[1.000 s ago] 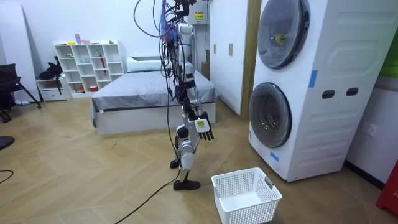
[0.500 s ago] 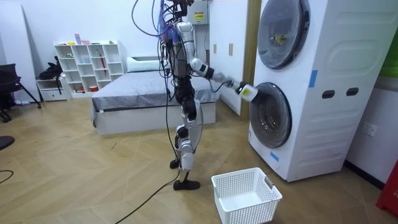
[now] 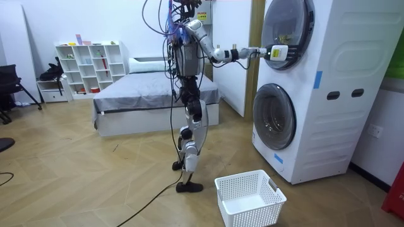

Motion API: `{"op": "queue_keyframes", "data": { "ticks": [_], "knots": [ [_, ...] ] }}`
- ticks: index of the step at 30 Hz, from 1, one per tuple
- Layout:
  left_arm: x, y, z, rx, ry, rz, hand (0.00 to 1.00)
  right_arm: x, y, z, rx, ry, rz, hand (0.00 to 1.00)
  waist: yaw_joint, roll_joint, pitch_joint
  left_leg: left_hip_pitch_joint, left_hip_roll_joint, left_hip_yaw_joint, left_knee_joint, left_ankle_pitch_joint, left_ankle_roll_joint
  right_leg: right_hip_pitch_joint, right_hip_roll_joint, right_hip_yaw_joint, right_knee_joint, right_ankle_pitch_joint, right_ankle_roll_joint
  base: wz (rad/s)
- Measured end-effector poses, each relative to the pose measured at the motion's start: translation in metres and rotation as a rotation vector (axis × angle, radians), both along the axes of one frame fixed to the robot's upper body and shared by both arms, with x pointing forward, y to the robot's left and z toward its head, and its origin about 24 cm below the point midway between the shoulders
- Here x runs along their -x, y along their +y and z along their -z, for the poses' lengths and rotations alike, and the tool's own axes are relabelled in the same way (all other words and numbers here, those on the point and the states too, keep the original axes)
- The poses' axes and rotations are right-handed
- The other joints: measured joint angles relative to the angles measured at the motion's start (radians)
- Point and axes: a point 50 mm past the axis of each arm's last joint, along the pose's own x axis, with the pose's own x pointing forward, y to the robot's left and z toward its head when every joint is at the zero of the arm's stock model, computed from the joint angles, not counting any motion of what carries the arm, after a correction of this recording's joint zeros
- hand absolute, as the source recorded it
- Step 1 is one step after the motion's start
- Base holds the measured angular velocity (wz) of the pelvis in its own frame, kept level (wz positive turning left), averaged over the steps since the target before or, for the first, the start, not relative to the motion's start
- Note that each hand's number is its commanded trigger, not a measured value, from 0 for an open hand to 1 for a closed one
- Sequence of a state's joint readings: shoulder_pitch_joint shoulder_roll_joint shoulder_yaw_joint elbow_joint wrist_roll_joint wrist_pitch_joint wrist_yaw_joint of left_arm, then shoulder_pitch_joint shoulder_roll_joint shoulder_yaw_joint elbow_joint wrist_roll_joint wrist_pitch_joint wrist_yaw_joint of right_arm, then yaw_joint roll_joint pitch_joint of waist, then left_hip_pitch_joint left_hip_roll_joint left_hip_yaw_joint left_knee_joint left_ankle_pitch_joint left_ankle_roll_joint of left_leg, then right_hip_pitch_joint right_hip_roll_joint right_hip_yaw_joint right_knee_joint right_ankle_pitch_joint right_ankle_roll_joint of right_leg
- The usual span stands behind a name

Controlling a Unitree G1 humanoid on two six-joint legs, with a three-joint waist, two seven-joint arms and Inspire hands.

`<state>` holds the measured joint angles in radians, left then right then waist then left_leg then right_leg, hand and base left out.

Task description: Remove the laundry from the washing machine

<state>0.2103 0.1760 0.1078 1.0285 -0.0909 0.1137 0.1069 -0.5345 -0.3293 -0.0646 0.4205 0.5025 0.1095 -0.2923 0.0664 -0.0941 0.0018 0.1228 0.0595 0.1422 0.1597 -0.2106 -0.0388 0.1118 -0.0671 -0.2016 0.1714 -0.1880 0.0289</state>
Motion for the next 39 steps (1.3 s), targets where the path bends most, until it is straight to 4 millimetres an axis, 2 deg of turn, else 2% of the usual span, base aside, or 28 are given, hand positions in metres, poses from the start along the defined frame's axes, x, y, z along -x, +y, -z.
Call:
{"op": "queue_keyframes", "data": {
  "ticks": [4, 8, 9, 10, 11, 12, 13, 15, 16, 17, 18, 21, 25, 29, 34, 39],
  "knots": [
    [0.005, 0.002, 0.0, -0.015, 0.047, 0.036, 0.0, -0.004, -0.001, -0.011, 0.012, -0.012, 0.012, 0.0, 0.006, -0.004, -0.0005, -0.01, 0.0, -0.016, 0.0, 0.0, 0.0, -0.008, 0.0, -0.004, 0.007, 0.0, 0.0, -0.01],
    [0.008, 0.002, 0.0, -0.027, 0.074, 0.075, 0.0, -0.004, -0.012, -0.019, 0.046, -0.02, 0.05, 0.0, 0.013, -0.001, -0.0003, -0.003, 0.004, -0.123, -0.002, 0.002, 0.003, -0.032, 0.001, -0.028, 0.075, -0.001, 0.0, -0.03],
    [0.007, 0.002, 0.0, -0.032, 0.077, 0.098, 0.0, -0.005, -0.016, -0.02, 0.051, -0.013, 0.058, 0.0, 0.021, 0.017, 0.0113, 0.022, 0.037, -0.209, -0.016, 0.008, 0.01, -0.107, 0.016, -0.035, 0.188, -0.035, -0.015, -0.33],
    [0.006, 0.005, -0.001, -0.045, 0.077, 0.114, 0.0, -0.006, -0.014, -0.019, 0.051, -0.011, 0.053, 0.0, 0.029, 0.019, 0.0107, 0.024, 0.055, -0.257, -0.017, 0.008, 0.009, -0.142, 0.048, -0.003, 0.165, -0.047, -0.037, -0.83],
    [0.012, 0.015, -0.004, -0.082, 0.096, 0.125, 0.0, -0.009, -0.005, -0.024, 0.052, -0.024, 0.028, 0.0, 0.042, -0.005, 0.0052, 0.011, 0.069, -0.275, -0.013, 0.004, 0.002, -0.199, 0.091, 0.022, 0.021, 0.03, -0.08, -0.66],
    [0.019, 0.015, -0.003, -0.09, 0.146, 0.141, 0.0, -0.011, -0.006, -0.029, 0.066, -0.022, 0.03, 0.0, 0.025, -0.006, 0.0067, 0.011, 0.076, -0.246, -0.006, -0.029, -0.043, -0.215, 0.091, -0.026, 0.002, 0.158, -0.089, -0.33],
    [0.019, 0.014, -0.003, -0.089, 0.158, 0.149, 0.0, -0.011, -0.009, -0.029, 0.073, -0.016, 0.047, 0.0, 0.013, -0.002, 0.0051, 0.012, 0.087, -0.222, -0.007, -0.035, -0.047, -0.207, 0.093, -0.038, 0.005, 0.155, -0.089, 0.27],
    [0.011, 0.007, -0.001, -0.063, 0.148, 0.177, 0.0, -0.017, -0.02, -0.033, 0.094, 0.013, 0.099, 0.0, 0.009, -0.003, 0.006, 0.009, 0.084, -0.123, -0.021, -0.028, -0.045, -0.195, 0.088, -0.046, 0.018, 0.155, -0.089, 0.27],
    [0.01, 0.006, 0.0, -0.06, 0.145, 0.182, 0.0, -0.019, -0.021, -0.036, 0.093, 0.011, 0.101, 0.0, 0.009, -0.003, 0.0061, 0.008, 0.084, -0.108, -0.024, -0.027, -0.042, -0.195, 0.088, -0.047, 0.018, 0.154, -0.087, 0.18],
    [0.006, 0.007, -0.001, -0.059, 0.141, 0.184, 0.0, -0.023, -0.022, -0.044, 0.092, -0.001, 0.101, 0.0, 0.01, -0.005, 0.006, 0.007, 0.074, -0.103, -0.026, -0.028, -0.038, -0.197, 0.087, -0.051, 0.016, 0.152, -0.084, 0.15],
    [0.007, 0.008, -0.001, -0.059, 0.152, 0.175, 0.0, -0.026, -0.024, -0.044, 0.081, 0.027, 0.119, 0.0, 0.016, -0.015, 0.0012, 0.003, 0.064, -0.102, -0.022, -0.027, -0.032, -0.198, 0.087, -0.052, 0.015, 0.147, -0.077, 0.1],
    [0.012, 0.008, -0.001, -0.049, 0.185, 0.165, 0.0, -0.029, -0.024, -0.051, 0.072, 0.014, 0.106, 0.0, 0.023, -0.016, -0.0014, -0.006, 0.044, -0.103, -0.006, -0.027, -0.025, -0.195, 0.068, -0.058, 0.014, 0.146, -0.074, 0.05],
    [0.013, 0.01, -0.002, -0.053, 0.193, 0.163, 0.0, -0.032, -0.021, -0.062, 0.067, -0.008, 0.101, 0.0, 0.025, -0.01, -0.0037, -0.011, 0.043, -0.105, -0.008, -0.029, -0.015, -0.195, 0.067, -0.059, 0.021, 0.144, -0.072, 0.1],
    [0.017, 0.009, -0.001, -0.052, 0.208, 0.172, 0.0, -0.033, -0.02, -0.065, 0.068, -0.016, 0.087, 0.0, 0.032, -0.001, -0.0112, -0.009, 0.043, -0.117, 0.002, -0.028, -0.017, -0.191, 0.065, -0.064, 0.036, 0.137, -0.078, 0.06],
    [0.017, 0.009, -0.001, -0.053, 0.204, 0.173, 0.0, -0.033, -0.02, -0.066, 0.069, -0.019, 0.089, 0.0, 0.032, -0.002, -0.0124, -0.009, 0.044, -0.118, 0.003, -0.028, -0.019, -0.191, 0.065, -0.066, 0.038, 0.134, -0.078, 0.01],
    [0.01, 0.012, -0.003, -0.071, 0.187, 0.208, 0.0, -0.032, -0.014, -0.074, 0.1, -0.047, 0.073, 0.0, 0.018, -0.008, -0.0109, -0.007, 0.044, -0.111, 0.005, -0.027, -0.018, -0.19, 0.064, -0.066, 0.038, 0.135, -0.078, -0.02]
  ]
}}
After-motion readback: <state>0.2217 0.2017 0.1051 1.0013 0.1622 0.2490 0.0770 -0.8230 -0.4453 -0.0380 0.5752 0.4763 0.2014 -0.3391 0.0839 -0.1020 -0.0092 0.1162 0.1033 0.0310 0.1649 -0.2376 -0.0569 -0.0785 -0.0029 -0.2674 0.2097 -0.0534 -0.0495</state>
